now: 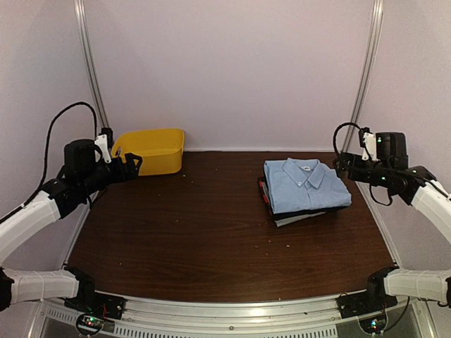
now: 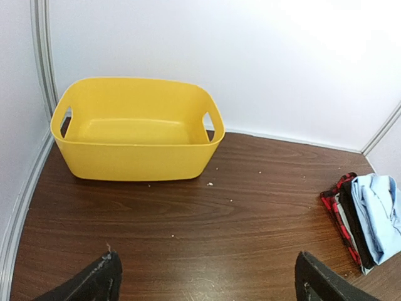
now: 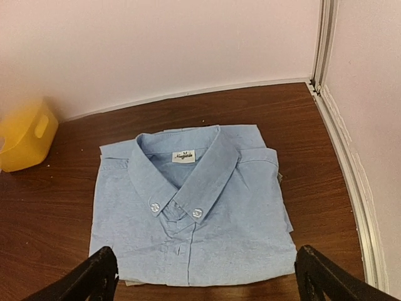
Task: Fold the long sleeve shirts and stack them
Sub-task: Reset both arms
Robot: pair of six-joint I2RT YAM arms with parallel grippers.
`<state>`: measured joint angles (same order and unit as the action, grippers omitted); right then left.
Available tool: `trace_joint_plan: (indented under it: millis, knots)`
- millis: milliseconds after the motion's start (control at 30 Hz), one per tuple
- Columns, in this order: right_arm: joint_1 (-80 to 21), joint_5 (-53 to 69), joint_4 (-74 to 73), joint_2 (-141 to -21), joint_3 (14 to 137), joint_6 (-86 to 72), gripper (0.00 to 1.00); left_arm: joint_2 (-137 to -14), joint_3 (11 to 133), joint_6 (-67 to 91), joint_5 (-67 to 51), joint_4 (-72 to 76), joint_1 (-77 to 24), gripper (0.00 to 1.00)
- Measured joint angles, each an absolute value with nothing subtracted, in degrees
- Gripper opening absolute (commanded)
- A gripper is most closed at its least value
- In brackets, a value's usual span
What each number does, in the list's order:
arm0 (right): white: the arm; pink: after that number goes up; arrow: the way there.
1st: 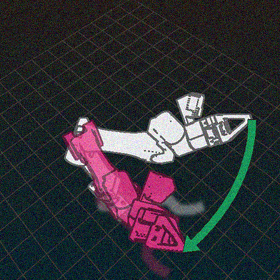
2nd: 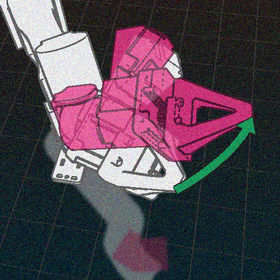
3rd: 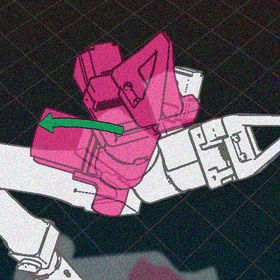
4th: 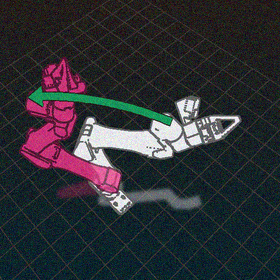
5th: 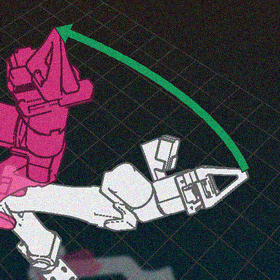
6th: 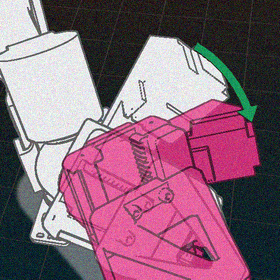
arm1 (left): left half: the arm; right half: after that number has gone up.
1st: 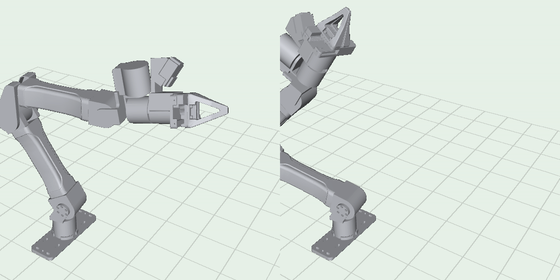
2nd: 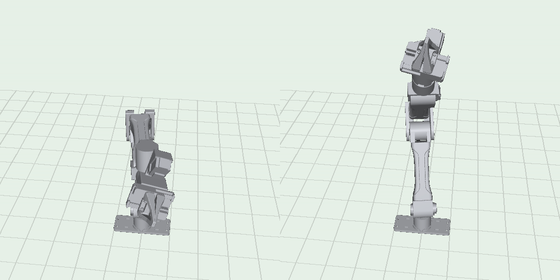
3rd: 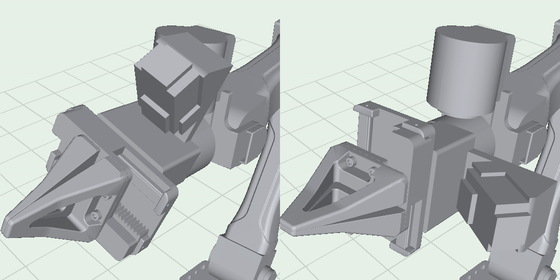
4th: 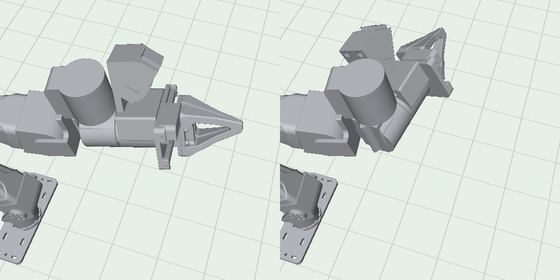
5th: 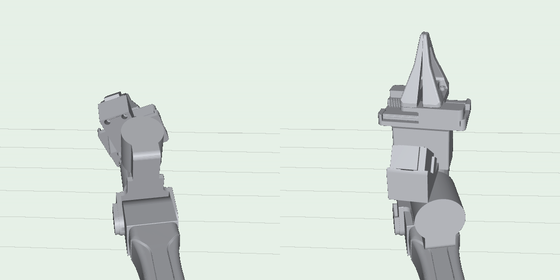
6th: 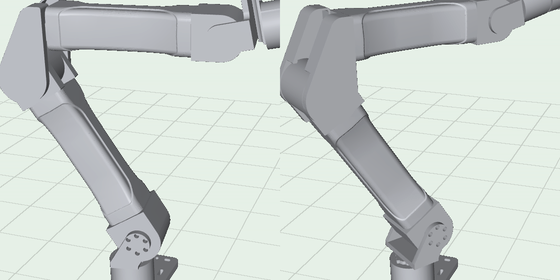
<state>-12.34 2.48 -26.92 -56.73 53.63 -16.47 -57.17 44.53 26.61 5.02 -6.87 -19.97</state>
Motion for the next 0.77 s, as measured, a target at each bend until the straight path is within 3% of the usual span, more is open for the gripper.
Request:
trace_joint_plan:
  millis: [233,433,767]
  knots:
    - [-12.34,1.50,-23.29,-45.56,48.99,-15.16,1.00,-49.84,45.54,20.91,6.85,-6.39,-19.97,0.98]
    - [-12.34,1.30,-21.54,-44.40,48.75,-13.67,1.00,-42.70,41.56,18.68,7.29,-1.85,-19.97,0.98]
    - [-12.34,1.26,-21.43,-44.80,48.73,-12.58,1.00,-45.54,40.97,18.24,6.66,-1.32,-19.97,0.98]
